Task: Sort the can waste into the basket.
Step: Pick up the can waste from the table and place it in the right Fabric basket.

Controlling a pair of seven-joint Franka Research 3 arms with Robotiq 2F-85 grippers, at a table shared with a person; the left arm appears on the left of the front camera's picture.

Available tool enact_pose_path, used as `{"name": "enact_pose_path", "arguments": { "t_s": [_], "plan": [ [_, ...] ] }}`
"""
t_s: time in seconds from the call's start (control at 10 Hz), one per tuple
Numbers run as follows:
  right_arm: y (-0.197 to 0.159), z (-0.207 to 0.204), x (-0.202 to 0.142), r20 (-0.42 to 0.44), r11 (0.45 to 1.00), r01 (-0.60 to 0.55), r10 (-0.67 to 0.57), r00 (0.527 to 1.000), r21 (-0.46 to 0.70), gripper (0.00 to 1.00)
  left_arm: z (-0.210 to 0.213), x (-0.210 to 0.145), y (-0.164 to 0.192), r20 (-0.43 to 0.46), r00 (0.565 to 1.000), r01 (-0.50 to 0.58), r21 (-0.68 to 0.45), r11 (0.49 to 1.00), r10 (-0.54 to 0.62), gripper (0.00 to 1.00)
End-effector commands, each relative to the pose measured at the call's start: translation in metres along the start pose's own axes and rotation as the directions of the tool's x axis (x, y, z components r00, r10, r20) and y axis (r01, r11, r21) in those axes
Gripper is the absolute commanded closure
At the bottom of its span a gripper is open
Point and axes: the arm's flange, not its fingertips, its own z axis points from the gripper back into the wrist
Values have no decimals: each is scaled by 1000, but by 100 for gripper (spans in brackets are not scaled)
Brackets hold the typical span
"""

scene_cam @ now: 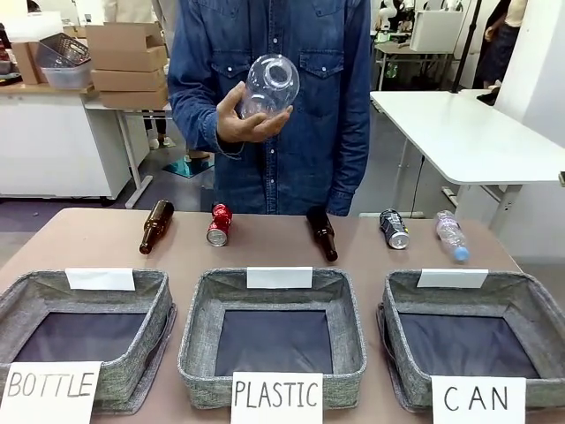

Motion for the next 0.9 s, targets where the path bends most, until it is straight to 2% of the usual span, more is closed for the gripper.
{"name": "enact_pose_path", "arguments": {
  "t_s": [0.0,0.8],
  "plan": [
    [2,-1,4,6,999,-27,27,1000,22,0,-7,6,-1,-27,1000,3,14,1000,-2,0],
    [2,-1,4,6,999,-27,27,1000,22,0,-23,16,-4,-55,998,18,62,998,-15,0]
  ]
}}
